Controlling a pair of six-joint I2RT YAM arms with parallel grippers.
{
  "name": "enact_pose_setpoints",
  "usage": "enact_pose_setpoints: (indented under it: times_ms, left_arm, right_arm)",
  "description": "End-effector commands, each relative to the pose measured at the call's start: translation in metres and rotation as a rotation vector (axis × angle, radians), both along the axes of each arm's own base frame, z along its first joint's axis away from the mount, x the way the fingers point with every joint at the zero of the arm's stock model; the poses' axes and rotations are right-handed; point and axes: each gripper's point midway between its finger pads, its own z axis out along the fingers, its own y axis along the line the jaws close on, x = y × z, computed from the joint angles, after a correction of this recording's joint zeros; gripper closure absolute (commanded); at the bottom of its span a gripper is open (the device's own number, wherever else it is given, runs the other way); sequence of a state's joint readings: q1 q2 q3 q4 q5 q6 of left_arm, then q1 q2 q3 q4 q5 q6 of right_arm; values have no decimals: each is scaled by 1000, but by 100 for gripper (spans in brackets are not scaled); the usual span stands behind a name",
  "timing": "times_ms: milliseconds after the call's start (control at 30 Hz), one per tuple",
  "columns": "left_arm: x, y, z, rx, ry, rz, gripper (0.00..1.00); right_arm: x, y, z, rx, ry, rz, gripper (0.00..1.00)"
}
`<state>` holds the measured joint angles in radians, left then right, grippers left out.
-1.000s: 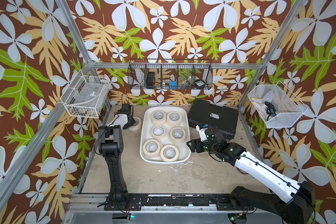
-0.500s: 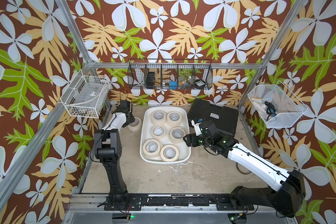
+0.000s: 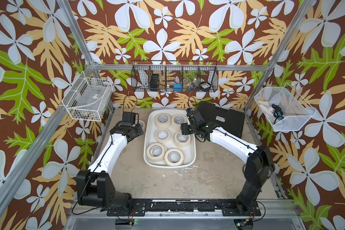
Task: Take out the art tape in the storage box
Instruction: Place the art tape at the center of the board, then pick up the art tape from the storage box.
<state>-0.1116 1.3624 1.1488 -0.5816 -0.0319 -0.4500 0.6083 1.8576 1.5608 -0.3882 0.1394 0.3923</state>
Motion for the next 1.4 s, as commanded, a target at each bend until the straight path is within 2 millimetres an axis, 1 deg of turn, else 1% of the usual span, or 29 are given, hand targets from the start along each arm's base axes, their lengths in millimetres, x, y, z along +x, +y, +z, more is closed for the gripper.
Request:
enact_pose_setpoints:
  times_ms: [0,33,133,233,433,567,733,833,933,1100,1167,1233,1367]
  left_arm:
    - [-10,-12,6,-57,-48,-43,45]
    - [-15,-14,7,-65,-57,-54,45]
    - [-26,-14,8,-74,-73,-61,45]
    - [-35,-14,7,-71,-80,-70,45]
    - [-41,-10,3,-48,-72,-69,46]
    - [-42,-9,4,-45,-74,-67,46]
    - [-43,-7,6,-40,-78,-61,46]
    - [-45,-6,6,-33,-77,-55,46]
    - [-46,-5,8,-28,-83,-53,46]
    - [-47,-5,8,-28,-85,-55,46]
    - [-46,-5,8,-28,-84,-54,46]
    - [-46,-5,7,-28,-83,-55,46]
    - [-46,-5,6,-27,-79,-58,46]
  right_arm:
    - [26,-8,-11,-34,1,-49,43]
    - [34,-8,-17,-38,10,-57,45]
    - [55,-6,-31,-52,32,-77,45]
    - [71,-5,-44,-61,52,-94,47]
    - [90,-6,-64,-41,80,-127,48]
    - [97,-5,-68,-25,78,-146,48]
    - [107,2,-74,26,86,-175,47]
    - [112,3,-79,33,89,-194,48]
    - [116,-1,-86,16,93,-223,48]
    - [117,-6,-91,12,91,-260,47]
    - [118,-4,-92,22,90,-258,47]
    - [119,-3,-94,27,91,-256,49]
    - [120,-1,-88,44,83,-248,63]
